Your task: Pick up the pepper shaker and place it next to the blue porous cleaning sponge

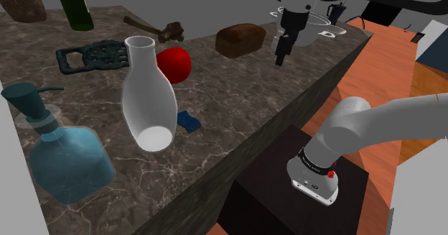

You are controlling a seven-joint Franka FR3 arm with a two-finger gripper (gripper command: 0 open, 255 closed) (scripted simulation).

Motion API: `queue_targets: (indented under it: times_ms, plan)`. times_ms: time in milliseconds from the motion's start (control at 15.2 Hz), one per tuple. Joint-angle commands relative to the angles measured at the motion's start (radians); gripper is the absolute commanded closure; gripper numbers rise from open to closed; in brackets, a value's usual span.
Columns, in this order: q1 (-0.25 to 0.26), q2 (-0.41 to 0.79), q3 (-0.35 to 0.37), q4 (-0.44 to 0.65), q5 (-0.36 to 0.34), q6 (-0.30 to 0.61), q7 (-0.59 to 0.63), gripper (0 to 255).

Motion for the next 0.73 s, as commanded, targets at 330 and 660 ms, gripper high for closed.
queue_targets:
  times_ms: [330,660]
  plan:
    - [-0.036,0.087,-0.114,0.052,-0.065,0.045,-0.122,0]
    - [-0.062,0.202,-0.221,0.134,-0.107,0.088,-0.243,0]
